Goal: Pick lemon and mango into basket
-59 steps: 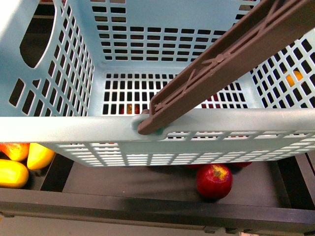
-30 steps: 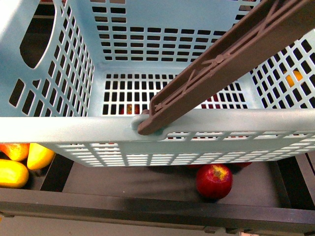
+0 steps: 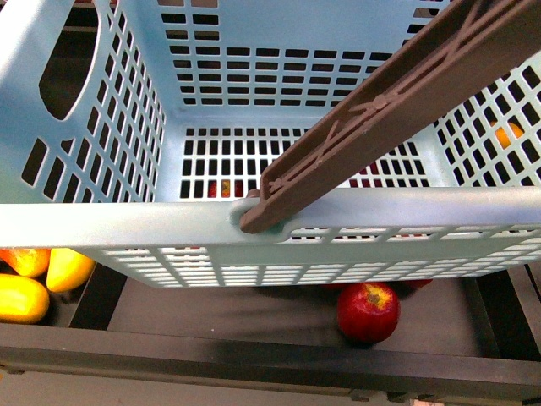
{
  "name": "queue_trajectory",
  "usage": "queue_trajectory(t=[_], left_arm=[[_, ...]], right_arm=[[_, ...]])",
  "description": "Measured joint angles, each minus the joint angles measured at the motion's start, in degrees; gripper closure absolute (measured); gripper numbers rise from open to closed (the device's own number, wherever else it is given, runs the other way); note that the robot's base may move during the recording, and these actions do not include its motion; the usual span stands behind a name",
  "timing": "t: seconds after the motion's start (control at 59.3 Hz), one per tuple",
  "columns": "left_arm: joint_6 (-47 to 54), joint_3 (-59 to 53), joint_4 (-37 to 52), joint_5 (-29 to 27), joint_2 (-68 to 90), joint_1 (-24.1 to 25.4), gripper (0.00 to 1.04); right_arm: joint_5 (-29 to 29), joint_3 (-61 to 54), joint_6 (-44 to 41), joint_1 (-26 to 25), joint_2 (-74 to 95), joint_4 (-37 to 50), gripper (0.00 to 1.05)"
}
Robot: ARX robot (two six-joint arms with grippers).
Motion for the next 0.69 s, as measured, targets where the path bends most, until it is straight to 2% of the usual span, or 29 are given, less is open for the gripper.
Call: queue_trajectory(t=[0.101, 0.186, 0.253, 0.388, 0.607, 0.692], left_arm=[[0.00, 0.00, 0.00, -0.02, 0.00, 0.00, 1.00], [0.00, 0.00, 0.00, 0.02, 0.00, 0.00, 1.00], [-0.02, 0.00, 0.00, 0.07, 0.00, 0.00, 1.00], [-0.02, 0.00, 0.00, 0.02, 0.00, 0.00, 1.00], [0.00, 0.00, 0.00, 0.00, 0.00, 0.00, 1.00], [-0.02, 0.00, 0.00, 0.04, 0.00, 0.00, 1.00]], right_arm=[[-3.30, -4.26, 0.42, 1.49, -12.98, -3.87, 0.41], [-4.26, -5.42, 1.84, 5.31, -25.14, -7.89, 0.41], [-3.28, -5.68, 3.39, 10.91, -33.75, -10.95, 0.41], [-0.35, -6.05, 5.42, 20.68, -40.50, -12.85, 0.41], [7.96, -7.54, 7.23, 39.63, -41.62, -13.07, 0.41], [9.46, -8.17, 7.43, 43.93, -41.22, -13.03, 0.41]])
